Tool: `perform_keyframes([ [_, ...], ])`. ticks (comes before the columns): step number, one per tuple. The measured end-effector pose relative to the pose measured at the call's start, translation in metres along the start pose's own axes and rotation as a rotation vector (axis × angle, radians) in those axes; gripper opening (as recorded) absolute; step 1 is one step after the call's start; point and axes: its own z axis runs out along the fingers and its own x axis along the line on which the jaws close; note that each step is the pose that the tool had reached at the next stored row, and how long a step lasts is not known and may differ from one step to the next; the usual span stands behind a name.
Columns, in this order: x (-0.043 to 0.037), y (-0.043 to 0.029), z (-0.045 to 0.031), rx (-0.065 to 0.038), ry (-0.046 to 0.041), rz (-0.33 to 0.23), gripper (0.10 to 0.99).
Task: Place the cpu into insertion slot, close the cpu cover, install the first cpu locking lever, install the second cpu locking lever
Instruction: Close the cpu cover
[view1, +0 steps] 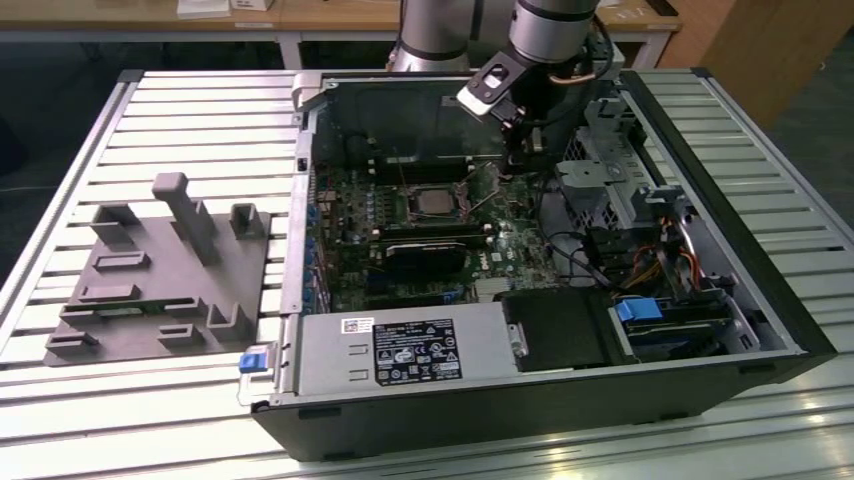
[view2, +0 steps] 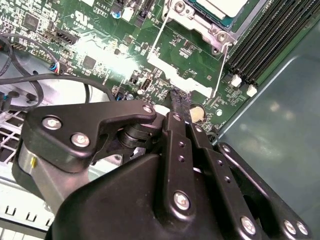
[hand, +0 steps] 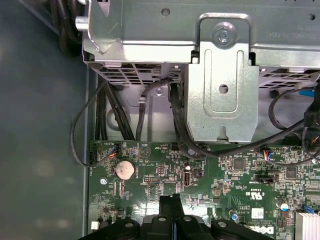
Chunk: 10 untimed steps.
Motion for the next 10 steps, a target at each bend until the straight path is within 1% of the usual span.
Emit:
perform_keyframes([
  [6, 0.0002, -0.0009, 0.0021, 0.002, -0.0002, 0.0, 0.118],
  [10, 0.0002, -0.006, 0.0025, 0.002, -0.0001, 0.0, 0.118],
])
